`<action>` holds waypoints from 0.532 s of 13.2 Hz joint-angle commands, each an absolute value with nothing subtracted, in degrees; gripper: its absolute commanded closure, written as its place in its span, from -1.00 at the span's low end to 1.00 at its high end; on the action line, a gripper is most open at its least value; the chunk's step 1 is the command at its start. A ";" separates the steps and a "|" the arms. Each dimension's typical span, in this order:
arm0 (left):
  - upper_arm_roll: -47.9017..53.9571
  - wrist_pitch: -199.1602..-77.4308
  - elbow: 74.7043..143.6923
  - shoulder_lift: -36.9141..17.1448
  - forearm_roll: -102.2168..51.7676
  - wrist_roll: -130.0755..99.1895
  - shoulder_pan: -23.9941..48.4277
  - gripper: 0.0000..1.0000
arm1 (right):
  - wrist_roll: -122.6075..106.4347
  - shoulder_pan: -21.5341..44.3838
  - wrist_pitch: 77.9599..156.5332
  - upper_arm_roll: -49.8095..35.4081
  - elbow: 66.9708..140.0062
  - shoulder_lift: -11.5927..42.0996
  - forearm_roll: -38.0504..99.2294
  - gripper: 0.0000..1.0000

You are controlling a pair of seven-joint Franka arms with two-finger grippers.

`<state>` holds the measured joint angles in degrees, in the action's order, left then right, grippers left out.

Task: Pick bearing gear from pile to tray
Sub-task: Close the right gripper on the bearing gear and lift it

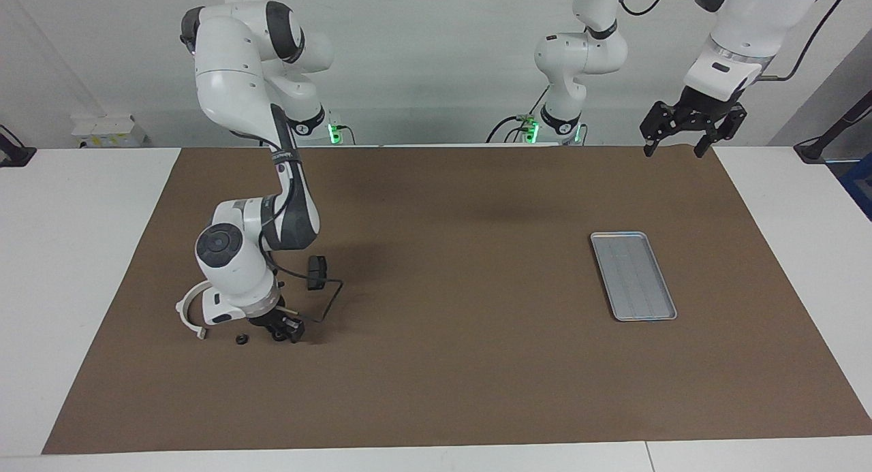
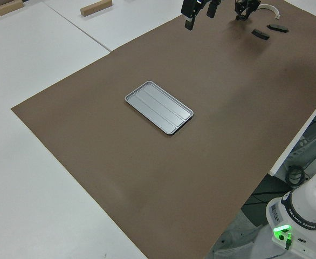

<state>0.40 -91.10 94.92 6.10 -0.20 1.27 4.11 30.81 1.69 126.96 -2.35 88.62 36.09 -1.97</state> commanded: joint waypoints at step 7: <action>0.18 -93.43 97.91 8.70 -0.79 0.88 4.13 -1.00 | 31.73 0.97 125.51 -2.81 88.07 36.91 -2.98 1.00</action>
